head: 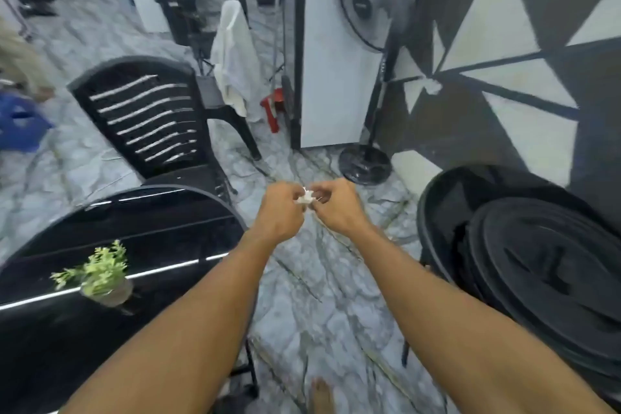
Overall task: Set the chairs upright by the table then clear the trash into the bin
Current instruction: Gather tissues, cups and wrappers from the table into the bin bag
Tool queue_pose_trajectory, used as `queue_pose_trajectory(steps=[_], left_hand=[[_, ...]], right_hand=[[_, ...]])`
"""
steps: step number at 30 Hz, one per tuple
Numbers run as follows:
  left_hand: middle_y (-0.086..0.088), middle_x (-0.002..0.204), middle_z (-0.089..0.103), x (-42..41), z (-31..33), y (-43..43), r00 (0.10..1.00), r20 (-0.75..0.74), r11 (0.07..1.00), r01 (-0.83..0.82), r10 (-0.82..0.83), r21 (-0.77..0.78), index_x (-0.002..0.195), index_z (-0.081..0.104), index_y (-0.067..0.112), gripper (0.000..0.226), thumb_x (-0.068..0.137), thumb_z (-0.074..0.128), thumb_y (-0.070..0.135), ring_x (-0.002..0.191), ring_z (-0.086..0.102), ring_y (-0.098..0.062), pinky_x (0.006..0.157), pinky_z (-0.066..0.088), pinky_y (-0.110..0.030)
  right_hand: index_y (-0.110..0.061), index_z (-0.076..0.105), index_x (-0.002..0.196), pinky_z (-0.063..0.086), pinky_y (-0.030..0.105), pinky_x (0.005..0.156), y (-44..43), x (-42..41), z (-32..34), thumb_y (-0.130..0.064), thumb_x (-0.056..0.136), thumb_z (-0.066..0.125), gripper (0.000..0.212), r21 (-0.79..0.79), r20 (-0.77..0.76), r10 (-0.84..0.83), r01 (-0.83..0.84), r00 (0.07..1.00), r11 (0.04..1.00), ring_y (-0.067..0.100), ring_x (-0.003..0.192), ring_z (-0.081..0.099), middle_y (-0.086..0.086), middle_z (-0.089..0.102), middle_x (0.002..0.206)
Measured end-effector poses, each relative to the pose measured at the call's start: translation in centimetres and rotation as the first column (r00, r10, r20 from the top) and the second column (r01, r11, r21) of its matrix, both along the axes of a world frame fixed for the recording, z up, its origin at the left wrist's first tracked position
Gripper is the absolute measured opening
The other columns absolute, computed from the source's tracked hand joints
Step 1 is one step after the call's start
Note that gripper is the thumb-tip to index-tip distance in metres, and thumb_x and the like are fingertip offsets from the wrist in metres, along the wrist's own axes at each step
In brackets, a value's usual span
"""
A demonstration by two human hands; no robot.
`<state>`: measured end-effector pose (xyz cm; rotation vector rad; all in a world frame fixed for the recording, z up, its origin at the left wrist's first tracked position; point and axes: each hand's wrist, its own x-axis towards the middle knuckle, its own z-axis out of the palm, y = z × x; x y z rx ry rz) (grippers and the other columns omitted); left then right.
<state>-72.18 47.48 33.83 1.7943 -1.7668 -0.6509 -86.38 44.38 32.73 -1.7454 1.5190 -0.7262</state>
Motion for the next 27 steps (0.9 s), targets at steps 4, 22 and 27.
queue_pose_trajectory(steps=[4,22,27], left_hand=[[-0.007,0.094,0.064,-11.0,0.5,2.2,0.98,-0.056,0.981,0.192,-0.193,-0.014,0.111,0.072,0.003,0.023,0.089,0.066,-0.001,0.087,0.061,-0.025,0.079,0.05,-0.033],[-0.001,0.077,0.06,-59.1,-4.2,29.3,0.491,-0.051,0.488,0.871,-0.87,0.065,0.088,0.07,0.009,0.01,0.082,0.069,0.002,0.081,0.062,-0.03,0.073,0.051,-0.038],[0.002,0.079,0.057,-68.1,-8.7,37.6,0.378,-0.005,0.374,0.919,-0.926,0.127,0.085,0.064,0.021,0.014,0.085,0.068,0.007,0.076,0.056,-0.022,0.068,0.045,-0.031]], right_hand=[[-0.013,0.076,0.115,0.054,0.023,0.077,5.3,-11.3,1.4,0.002,0.081,0.07,0.037,0.012,-0.049,-0.172,0.172,0.984,0.985,0.011,0.081,0.067,0.006,0.076,0.097],[-0.006,0.081,0.092,0.061,0.036,0.082,43.9,-55.2,-3.3,0.002,0.077,0.074,0.018,0.087,-0.082,-0.868,0.871,0.491,0.484,0.016,0.082,0.073,0.008,0.079,0.087],[-0.01,0.082,0.088,0.059,0.028,0.076,53.6,-62.3,-7.5,-0.001,0.08,0.076,0.013,0.133,-0.098,-0.924,0.925,0.37,0.356,0.012,0.078,0.072,0.003,0.078,0.081]])
